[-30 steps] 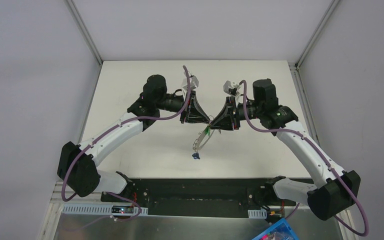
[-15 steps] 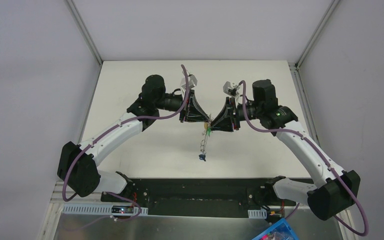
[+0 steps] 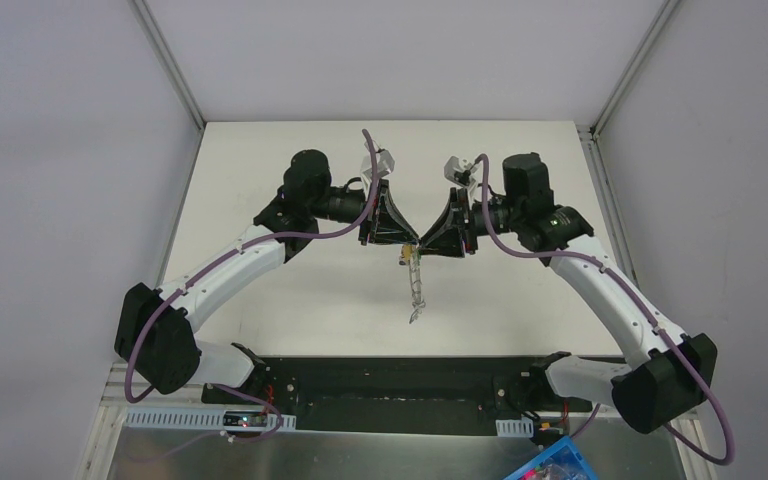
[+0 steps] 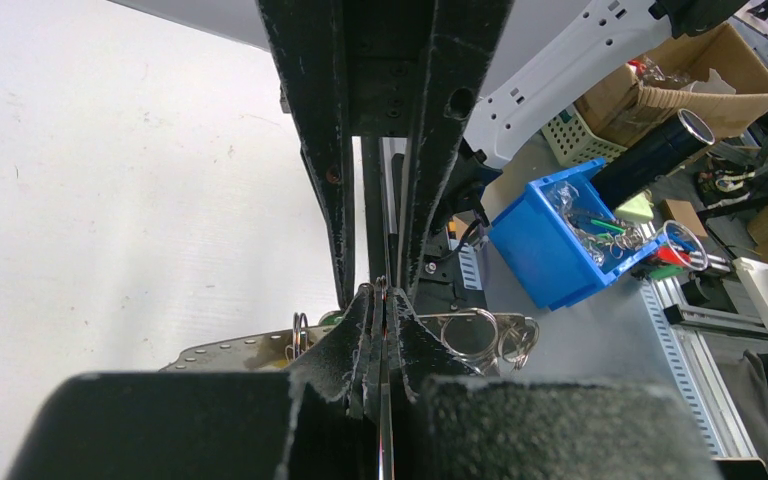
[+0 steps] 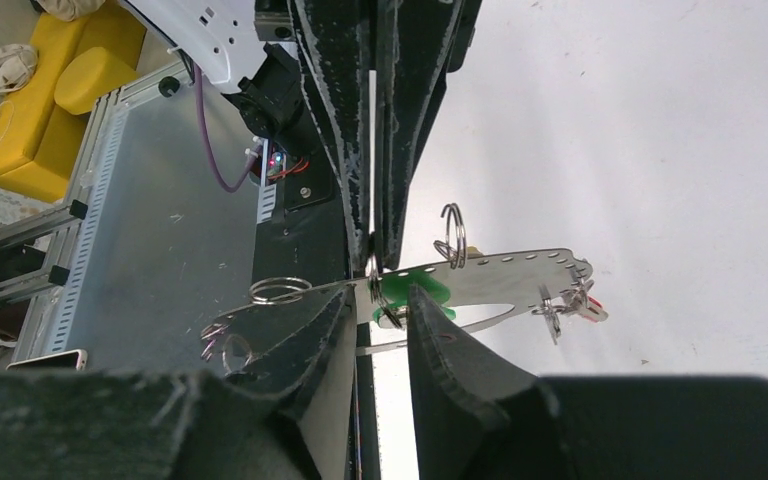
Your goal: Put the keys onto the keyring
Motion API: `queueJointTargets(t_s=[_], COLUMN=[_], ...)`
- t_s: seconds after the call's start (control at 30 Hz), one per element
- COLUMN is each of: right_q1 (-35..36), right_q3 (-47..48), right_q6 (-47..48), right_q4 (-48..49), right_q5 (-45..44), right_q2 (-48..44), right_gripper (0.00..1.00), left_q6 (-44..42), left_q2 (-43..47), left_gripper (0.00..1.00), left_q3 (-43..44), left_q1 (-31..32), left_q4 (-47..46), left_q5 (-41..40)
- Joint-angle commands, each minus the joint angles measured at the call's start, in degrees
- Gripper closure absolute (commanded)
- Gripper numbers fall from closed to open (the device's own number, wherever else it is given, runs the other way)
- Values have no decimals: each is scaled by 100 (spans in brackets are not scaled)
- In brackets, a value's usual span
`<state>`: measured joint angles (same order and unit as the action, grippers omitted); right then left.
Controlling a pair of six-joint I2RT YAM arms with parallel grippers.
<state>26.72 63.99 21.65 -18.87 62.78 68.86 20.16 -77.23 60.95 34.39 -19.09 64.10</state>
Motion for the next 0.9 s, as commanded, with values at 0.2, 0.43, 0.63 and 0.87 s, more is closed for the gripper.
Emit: queueJointTargets(t_s=[0.2, 0.43, 0.63, 0.87], right_q1=[42, 44, 77, 591], right_q3=[175, 206, 531, 957], right_q6=[-49, -22, 527, 999], right_q4=[189, 152, -639, -1607], right_q5=[227, 309, -344, -1201], right_q2=[49, 11, 1, 332], right_gripper=[86, 100, 100, 100], left_q6=[67, -93, -1161, -2878], left_q2=[101, 116, 222, 361], left_gripper=[100, 100, 100, 81], left_q3=[28, 14, 258, 785], left_q1=[-38, -38, -47, -39], left_q4=[-436, -325, 918, 2972], left_q5=[86, 51, -53, -393])
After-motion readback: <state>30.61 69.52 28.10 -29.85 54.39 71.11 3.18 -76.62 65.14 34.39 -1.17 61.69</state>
